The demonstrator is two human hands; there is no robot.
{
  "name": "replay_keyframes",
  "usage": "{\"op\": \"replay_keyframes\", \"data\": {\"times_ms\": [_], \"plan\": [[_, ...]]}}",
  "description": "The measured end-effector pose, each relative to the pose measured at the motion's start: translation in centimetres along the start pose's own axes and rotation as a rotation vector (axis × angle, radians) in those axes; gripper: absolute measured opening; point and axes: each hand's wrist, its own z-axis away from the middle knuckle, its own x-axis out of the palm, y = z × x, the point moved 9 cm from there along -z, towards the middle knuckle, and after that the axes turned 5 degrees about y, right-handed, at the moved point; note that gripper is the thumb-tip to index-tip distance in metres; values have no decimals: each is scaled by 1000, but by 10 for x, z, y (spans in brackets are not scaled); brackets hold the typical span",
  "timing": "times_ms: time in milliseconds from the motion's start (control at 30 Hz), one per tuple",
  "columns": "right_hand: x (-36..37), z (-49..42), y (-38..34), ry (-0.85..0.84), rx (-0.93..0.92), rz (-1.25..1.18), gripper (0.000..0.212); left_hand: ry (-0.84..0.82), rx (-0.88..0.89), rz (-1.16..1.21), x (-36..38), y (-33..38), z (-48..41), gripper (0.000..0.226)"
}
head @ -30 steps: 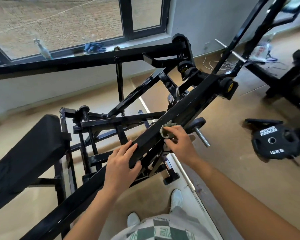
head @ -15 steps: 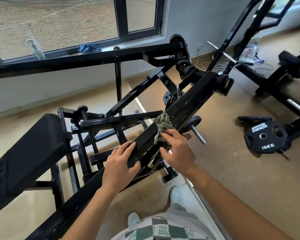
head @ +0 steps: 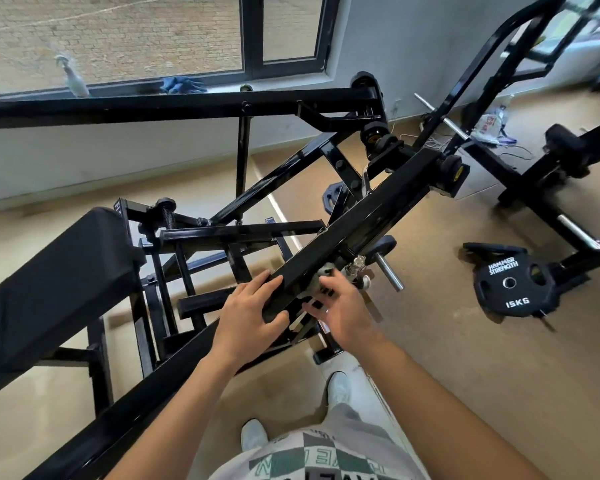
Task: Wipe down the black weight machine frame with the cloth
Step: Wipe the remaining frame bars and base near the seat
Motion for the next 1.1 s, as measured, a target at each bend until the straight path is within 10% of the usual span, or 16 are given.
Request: {"op": "replay_keyframes", "data": {"times_ms": [1100], "plan": [[-4, -17, 5, 1, 151, -374, 49, -11, -4, -104, 1, 8, 4, 74]]}}
